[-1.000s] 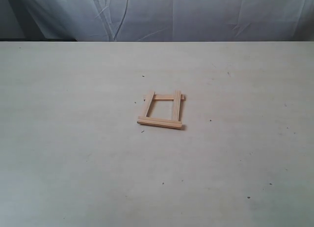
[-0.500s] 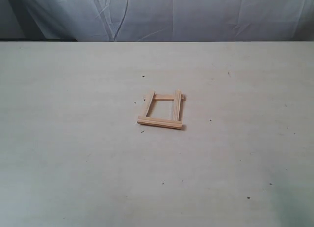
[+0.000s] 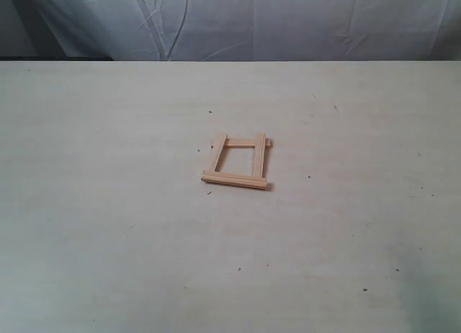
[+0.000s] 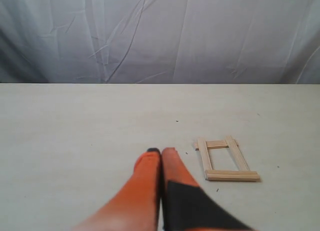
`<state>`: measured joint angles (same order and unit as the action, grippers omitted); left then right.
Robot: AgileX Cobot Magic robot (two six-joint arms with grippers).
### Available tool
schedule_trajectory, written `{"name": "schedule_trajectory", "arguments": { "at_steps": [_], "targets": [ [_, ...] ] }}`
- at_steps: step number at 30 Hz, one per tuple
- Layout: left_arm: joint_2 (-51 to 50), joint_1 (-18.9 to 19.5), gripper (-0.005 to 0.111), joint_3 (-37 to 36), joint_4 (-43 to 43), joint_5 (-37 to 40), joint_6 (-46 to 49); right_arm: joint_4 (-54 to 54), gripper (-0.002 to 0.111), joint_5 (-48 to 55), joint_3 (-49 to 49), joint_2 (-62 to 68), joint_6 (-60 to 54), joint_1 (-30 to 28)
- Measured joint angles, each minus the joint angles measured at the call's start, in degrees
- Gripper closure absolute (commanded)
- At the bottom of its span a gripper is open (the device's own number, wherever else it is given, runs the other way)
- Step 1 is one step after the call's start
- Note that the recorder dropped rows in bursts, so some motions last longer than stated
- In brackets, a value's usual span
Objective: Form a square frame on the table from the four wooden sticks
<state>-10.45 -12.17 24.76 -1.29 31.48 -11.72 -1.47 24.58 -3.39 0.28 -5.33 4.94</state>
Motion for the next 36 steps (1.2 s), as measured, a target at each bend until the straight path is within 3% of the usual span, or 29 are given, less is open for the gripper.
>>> {"name": "schedule_trajectory", "arguments": {
  "at_steps": [4, 9, 36],
  "targets": [
    [0.0, 0.0, 0.107, 0.0, 0.0, 0.0, 0.0, -1.7, 0.108, -0.3, 0.0, 0.0, 10.7, 0.0],
    [0.0, 0.0, 0.107, 0.0, 0.0, 0.0, 0.0, -3.9, 0.108, -1.5, 1.9, 0.0, 15.4, 0.0],
    [0.0, 0.0, 0.107, 0.0, 0.0, 0.0, 0.1, -3.9, 0.108, -3.0, 3.3, 0.0, 8.1, 0.0]
  ]
}}
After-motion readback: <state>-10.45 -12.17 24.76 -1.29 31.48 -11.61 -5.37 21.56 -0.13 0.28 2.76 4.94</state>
